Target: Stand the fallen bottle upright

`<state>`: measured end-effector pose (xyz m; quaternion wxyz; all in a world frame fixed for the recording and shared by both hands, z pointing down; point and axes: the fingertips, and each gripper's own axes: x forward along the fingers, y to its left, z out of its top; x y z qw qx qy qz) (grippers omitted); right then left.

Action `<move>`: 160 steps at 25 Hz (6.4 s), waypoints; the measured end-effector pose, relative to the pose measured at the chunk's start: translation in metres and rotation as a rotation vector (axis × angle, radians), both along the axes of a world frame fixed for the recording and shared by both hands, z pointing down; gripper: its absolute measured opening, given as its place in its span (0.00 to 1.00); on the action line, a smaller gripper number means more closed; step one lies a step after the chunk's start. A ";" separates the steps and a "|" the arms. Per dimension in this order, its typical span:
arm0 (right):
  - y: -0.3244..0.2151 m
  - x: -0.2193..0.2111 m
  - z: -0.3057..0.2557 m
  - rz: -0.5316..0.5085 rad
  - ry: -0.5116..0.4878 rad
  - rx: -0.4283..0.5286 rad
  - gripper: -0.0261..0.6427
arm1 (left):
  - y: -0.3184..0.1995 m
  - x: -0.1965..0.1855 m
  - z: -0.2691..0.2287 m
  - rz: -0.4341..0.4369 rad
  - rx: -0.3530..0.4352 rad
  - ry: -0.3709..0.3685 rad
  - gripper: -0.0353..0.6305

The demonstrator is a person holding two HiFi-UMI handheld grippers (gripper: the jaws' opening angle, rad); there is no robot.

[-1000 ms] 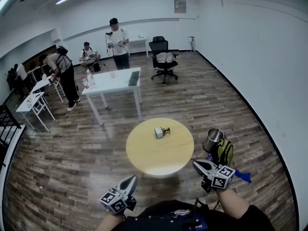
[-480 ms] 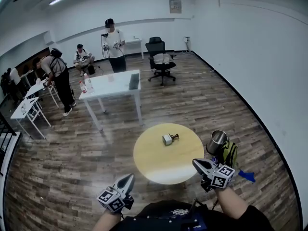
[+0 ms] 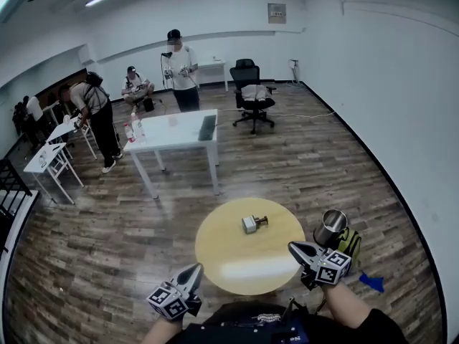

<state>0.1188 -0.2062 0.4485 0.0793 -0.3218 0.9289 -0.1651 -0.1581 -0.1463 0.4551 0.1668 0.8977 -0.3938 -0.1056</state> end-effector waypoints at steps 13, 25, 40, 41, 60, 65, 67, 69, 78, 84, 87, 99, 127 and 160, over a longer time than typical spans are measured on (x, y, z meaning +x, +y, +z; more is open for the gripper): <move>-0.119 0.107 0.010 -0.136 -0.012 -0.005 0.07 | -0.082 0.138 0.001 -0.084 -0.014 -0.010 0.06; -0.192 0.069 0.035 -0.087 0.013 -0.038 0.07 | -0.169 0.094 0.022 -0.036 -0.032 -0.004 0.06; -0.270 -0.087 0.037 0.012 0.057 -0.055 0.07 | -0.280 -0.052 0.045 0.111 -0.051 -0.023 0.06; -0.272 -0.094 0.039 0.008 0.060 -0.058 0.07 | -0.284 -0.057 0.047 0.109 -0.054 -0.027 0.06; -0.317 -0.020 0.069 -0.105 0.064 -0.056 0.07 | -0.308 0.044 0.057 0.031 -0.093 -0.029 0.06; -0.315 -0.017 0.093 -0.117 0.102 -0.054 0.07 | -0.305 0.044 0.084 0.030 -0.124 -0.042 0.06; -0.319 -0.021 0.115 -0.121 0.129 -0.055 0.07 | -0.308 0.043 0.107 0.039 -0.145 -0.044 0.06; -0.325 -0.025 0.144 -0.123 0.152 -0.067 0.07 | -0.314 0.043 0.130 0.042 -0.175 -0.045 0.06; -0.371 -0.038 0.275 -0.159 0.302 -0.110 0.26 | -0.349 0.062 0.238 0.053 -0.324 -0.025 0.06; -0.393 -0.028 0.344 -0.089 0.374 -0.127 0.39 | -0.354 0.064 0.287 0.063 -0.376 -0.004 0.06; -0.402 -0.014 0.374 -0.035 0.397 -0.183 0.39 | -0.356 0.070 0.304 0.070 -0.391 -0.002 0.06; -0.413 -0.004 0.448 0.048 0.493 -0.268 0.36 | -0.361 0.081 0.343 0.094 -0.422 0.013 0.06; -0.430 -0.040 0.386 0.129 0.616 -0.055 0.14 | -0.355 0.059 0.320 0.074 -0.411 0.056 0.06; -0.389 -0.086 0.338 -0.032 1.076 0.423 0.14 | -0.340 0.048 0.269 0.087 -0.368 0.065 0.06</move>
